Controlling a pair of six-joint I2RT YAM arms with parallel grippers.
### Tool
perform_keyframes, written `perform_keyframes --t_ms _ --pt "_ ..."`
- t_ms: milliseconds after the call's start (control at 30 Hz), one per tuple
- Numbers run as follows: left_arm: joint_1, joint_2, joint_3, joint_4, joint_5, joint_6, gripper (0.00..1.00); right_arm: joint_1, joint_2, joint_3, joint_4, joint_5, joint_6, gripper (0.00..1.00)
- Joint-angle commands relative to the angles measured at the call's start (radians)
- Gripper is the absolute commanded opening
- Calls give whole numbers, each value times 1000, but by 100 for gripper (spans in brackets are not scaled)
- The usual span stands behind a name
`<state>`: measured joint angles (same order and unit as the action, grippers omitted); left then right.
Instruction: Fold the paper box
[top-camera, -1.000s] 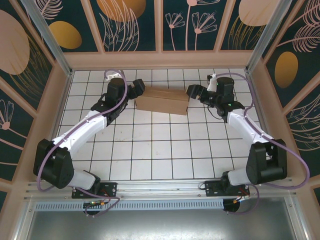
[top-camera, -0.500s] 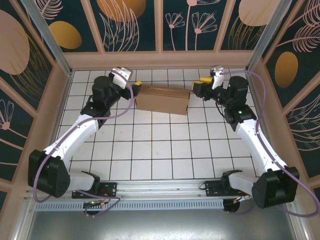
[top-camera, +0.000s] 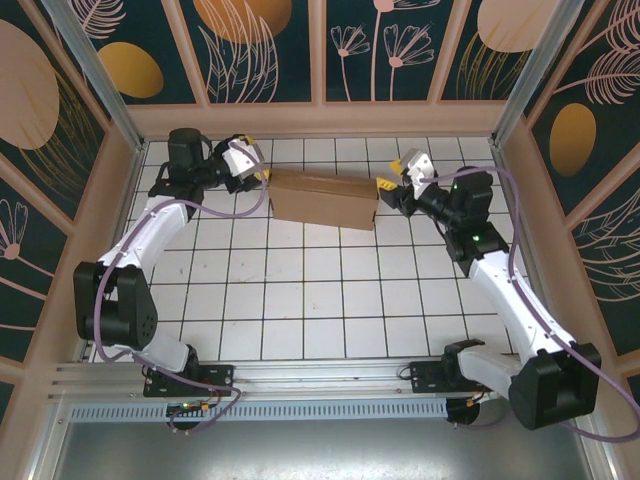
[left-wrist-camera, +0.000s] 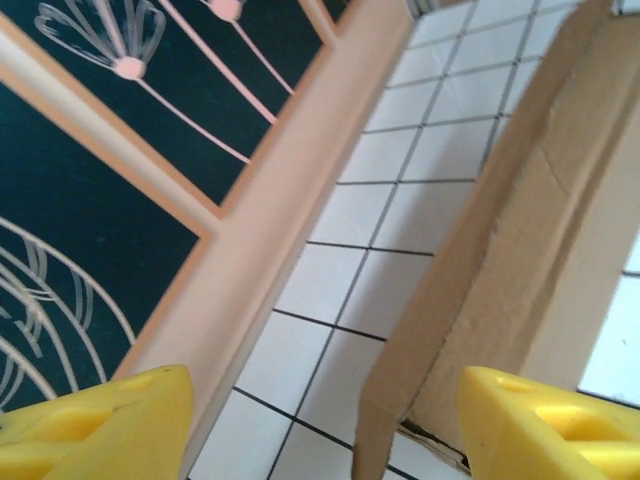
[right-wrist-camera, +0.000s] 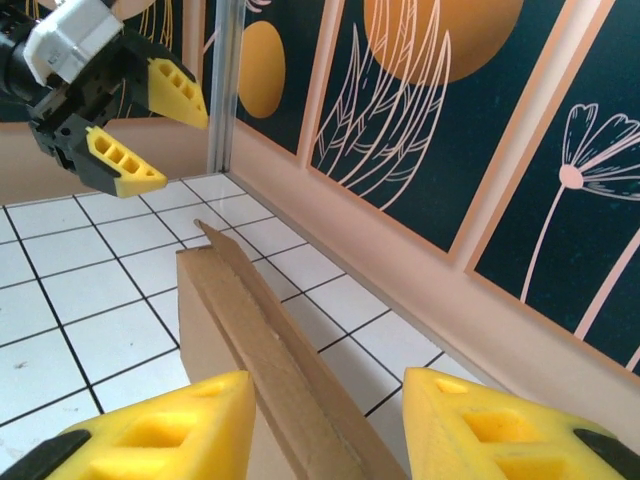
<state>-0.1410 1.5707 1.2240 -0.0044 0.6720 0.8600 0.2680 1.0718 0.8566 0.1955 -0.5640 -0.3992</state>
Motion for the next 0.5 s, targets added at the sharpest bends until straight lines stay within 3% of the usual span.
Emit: perform_keyframes --t_ms 0,133,367,467 --pt "8 35 16 -89 33 139 69 44 -73 -56 11 107 -10 43" --pt "15 59 -37 -21 17 138 67 64 -143 -108 -17 133 6 44" --pt "17 98 -37 13 -16 130 55 62 -211 -127 -90 134 -6 44" --pt "17 113 -38 17 -23 127 45 61 -212 -125 -98 152 -22 44"
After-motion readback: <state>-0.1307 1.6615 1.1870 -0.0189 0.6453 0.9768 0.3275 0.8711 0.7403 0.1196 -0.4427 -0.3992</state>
